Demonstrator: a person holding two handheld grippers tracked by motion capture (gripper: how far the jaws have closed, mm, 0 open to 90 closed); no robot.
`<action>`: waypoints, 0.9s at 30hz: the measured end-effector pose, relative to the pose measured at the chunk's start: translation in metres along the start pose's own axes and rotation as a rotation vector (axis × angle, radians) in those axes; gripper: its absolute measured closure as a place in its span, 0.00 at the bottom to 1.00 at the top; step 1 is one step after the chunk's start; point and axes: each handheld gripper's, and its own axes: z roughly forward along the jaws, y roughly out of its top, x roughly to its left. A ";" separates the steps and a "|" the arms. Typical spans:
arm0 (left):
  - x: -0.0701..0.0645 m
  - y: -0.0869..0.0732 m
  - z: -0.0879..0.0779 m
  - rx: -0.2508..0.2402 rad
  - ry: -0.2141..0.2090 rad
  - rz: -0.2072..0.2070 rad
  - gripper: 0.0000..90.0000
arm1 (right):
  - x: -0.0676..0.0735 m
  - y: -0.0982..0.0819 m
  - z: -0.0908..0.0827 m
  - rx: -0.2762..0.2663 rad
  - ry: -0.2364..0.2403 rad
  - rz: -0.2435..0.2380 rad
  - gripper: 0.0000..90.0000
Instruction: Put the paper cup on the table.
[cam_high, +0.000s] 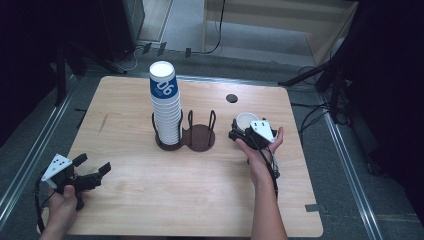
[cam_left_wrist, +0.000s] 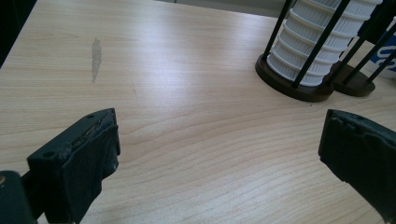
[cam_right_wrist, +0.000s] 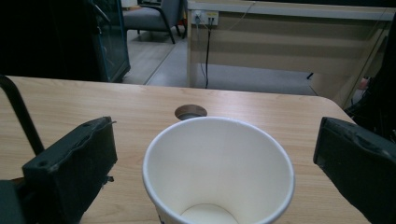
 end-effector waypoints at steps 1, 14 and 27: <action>0.000 0.000 0.000 -0.001 0.000 0.000 0.00 | -0.001 0.002 -0.003 -0.004 0.005 0.009 0.00; -0.001 0.000 0.001 0.003 0.010 0.006 0.00 | -0.008 0.017 -0.040 -0.058 0.033 0.047 0.00; -0.002 0.000 0.001 0.006 0.015 0.011 0.00 | -0.027 0.003 -0.072 -0.049 0.006 0.060 0.00</action>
